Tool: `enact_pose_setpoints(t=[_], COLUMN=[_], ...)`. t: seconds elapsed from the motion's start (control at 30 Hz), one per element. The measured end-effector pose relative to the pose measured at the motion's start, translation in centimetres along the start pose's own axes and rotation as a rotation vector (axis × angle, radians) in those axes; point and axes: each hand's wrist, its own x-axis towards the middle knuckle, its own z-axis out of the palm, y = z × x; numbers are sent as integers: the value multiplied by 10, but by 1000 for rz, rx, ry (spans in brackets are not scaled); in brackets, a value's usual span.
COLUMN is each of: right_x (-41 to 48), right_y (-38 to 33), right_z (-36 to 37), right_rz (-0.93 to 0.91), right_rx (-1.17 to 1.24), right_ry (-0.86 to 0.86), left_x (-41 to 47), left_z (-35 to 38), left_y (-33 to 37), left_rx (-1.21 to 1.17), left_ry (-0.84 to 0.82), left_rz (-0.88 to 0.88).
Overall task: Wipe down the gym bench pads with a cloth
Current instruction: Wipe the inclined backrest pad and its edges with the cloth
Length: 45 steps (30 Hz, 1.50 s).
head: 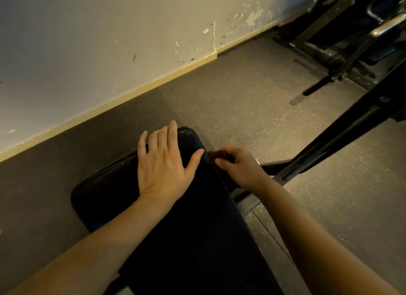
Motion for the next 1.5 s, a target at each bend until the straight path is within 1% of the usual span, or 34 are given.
enact_pose_setpoints(t=[0.07, 0.1, 0.17, 0.23, 0.3, 0.33, 0.4, 0.5, 0.57, 0.67, 0.77, 0.83, 0.9, 0.97, 1.03, 1.1, 1.13, 1.2, 1.3, 1.33, 1.4, 1.43, 1.5], right_x=[-9, -7, 11, 33, 45, 44, 28, -9, -16, 14, 58, 73, 71, 57, 31, 1, -11, -16, 27, 45, 70, 70, 46], right_y=[11, 7, -13, -42, -62, -62, -44, -1, 11, -13, -54, -58, -39, -2, 43, 80, 90, 89, 44, 24, 0, -1, 30], right_z=[-8, -10, -7, -1, 5, 7, 3, -8, -12, -12, -10, -8, -11, -15, -19, -20, -19, -16, -9, -9, -10, -9, -10], right_rz=[40, 47, 14, -52, -101, -102, -71, 8, 35, -55, -198, -266, -311, -316, -326, -299, -291, -334, -464, -481, -514, -534, -553], right_rx=[-125, -155, -72, 47, 82, 99, 100, -65, -116, -87, -33, -25, -21, 2, 24, 68, 81, 77, 58, 51, 77, 95, 118], right_ry=[-89, -100, -59, 30, 92, 96, 57, -47, -86, -80, -3, 15, -45, -140, -246, -292, -293, -245, -109, -86, -79, -86, -124], left_x=[1, 1, 1, 2, 2, 2, 2, 2, 2, 3, 2, 2, 0, -9, -30, -54, -63, -68, -65, -66, -66, -66, -66], left_z=[0, 1, 2, 1, 1, 1, 1, 0, 0, 2, 3, 2, 2, 4, 9, 18, 23, 33, 44, 47, 53, 54, 54], left_y=[1, 1, 0, -1, -1, -1, -1, -2, -1, -1, 0, 0, 2, 8, 27, 55, 69, 83, 82, 81, 79, 78, 77], left_rx=[8, 11, 9, 3, -4, -8, -13, -7, -5, 3, 12, 15, 21, 36, 19, -36, -54, -57, -10, -1, 8, 12, 14], left_ry=[-15, -16, -17, -19, -24, -27, -26, -16, -6, 8, 18, 17, 48, 85, 170, 219, 223, 216, 205, 210, 222, 228, 237], left_rz=[4, 5, 8, 14, 13, 11, 10, 10, 14, 9, -8, -21, -22, -40, -143, -239, -270, -305, -315, -302, -276, -268, -259])
